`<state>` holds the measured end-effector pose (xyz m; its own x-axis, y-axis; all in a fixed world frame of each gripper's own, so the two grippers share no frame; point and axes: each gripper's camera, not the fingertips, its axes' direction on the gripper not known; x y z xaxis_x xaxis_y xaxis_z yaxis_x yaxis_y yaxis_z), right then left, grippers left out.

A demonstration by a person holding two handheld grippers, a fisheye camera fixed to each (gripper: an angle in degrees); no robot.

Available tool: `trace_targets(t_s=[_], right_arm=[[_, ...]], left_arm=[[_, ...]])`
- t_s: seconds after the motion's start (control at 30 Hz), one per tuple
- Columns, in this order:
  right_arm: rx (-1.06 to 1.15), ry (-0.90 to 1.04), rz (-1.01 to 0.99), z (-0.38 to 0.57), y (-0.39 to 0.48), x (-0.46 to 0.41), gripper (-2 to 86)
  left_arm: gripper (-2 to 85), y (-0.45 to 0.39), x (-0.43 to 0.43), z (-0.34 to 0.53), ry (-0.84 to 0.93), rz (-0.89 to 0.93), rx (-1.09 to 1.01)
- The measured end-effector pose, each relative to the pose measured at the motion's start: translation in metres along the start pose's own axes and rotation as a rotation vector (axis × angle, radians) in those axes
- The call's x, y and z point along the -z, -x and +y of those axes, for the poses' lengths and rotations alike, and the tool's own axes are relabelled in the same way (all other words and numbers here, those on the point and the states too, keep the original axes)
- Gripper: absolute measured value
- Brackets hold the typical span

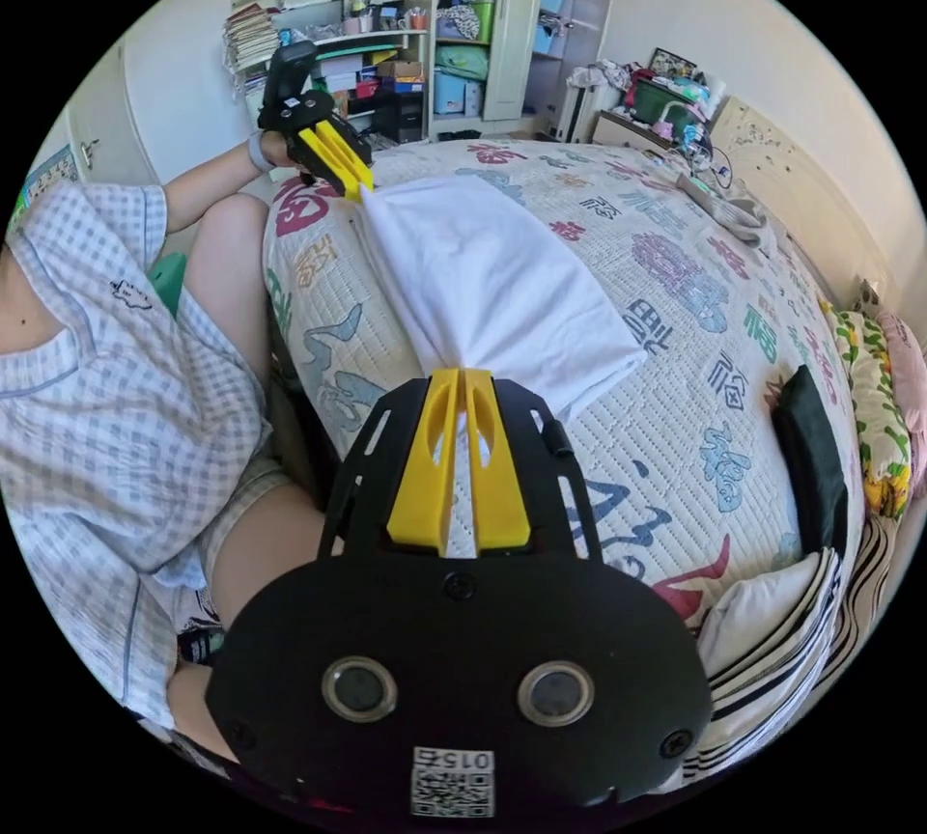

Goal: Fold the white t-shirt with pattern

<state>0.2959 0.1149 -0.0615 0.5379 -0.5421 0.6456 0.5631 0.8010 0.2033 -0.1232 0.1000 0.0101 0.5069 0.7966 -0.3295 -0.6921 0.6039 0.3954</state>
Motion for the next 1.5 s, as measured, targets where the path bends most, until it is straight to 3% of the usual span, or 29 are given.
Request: trace_targets(t_s=[0.13,0.3,0.43,0.5,0.57,0.63,0.8,0.93,1.2,1.33,1.5], right_arm=[[0.006,0.075,0.007,0.001,0.003,-0.012,-0.5],[-0.074,0.036,-0.091,0.012,-0.016,-0.002,1.5],[-0.337,-0.128,-0.098,0.035,-0.059,0.035,6.0],[-0.478,-0.197,-0.122,0.042,-0.089,0.046,6.6],[-0.634,-0.253,-0.238,0.043,-0.134,0.045,7.8],[-0.735,-0.247,-0.301,0.039,-0.162,0.033,8.7],[-0.922,-0.195,-0.384,0.043,-0.204,-0.007,8.0],[-0.997,-0.347,-0.483,0.069,-0.218,-0.011,2.1],[-0.964,-0.312,-0.481,0.086,-0.244,0.006,1.2],[-0.866,-0.341,-0.481,0.097,-0.243,0.042,4.6],[-0.686,-0.204,-0.450,0.098,-0.223,0.075,9.7]], left_arm=[[0.9,-0.008,-0.016,-0.006,0.083,-0.024,-0.048],[2.2,-0.005,-0.023,-0.012,0.147,-0.068,-0.041],[6.2,0.025,0.005,-0.002,0.098,0.058,0.018],[7.1,0.056,0.029,0.005,-0.052,0.059,0.135],[8.0,0.126,0.042,0.013,-0.201,0.072,0.486],[9.5,0.173,0.029,0.019,-0.216,0.158,0.680],[11.3,0.241,-0.038,0.029,-0.204,0.341,0.930],[6.8,0.260,-0.077,0.037,-0.228,0.457,0.990],[3.6,0.285,-0.076,0.032,-0.180,0.385,0.954],[7.6,0.294,-0.064,0.043,-0.210,0.400,0.972],[10.5,0.283,-0.044,0.051,-0.146,0.479,0.844]])
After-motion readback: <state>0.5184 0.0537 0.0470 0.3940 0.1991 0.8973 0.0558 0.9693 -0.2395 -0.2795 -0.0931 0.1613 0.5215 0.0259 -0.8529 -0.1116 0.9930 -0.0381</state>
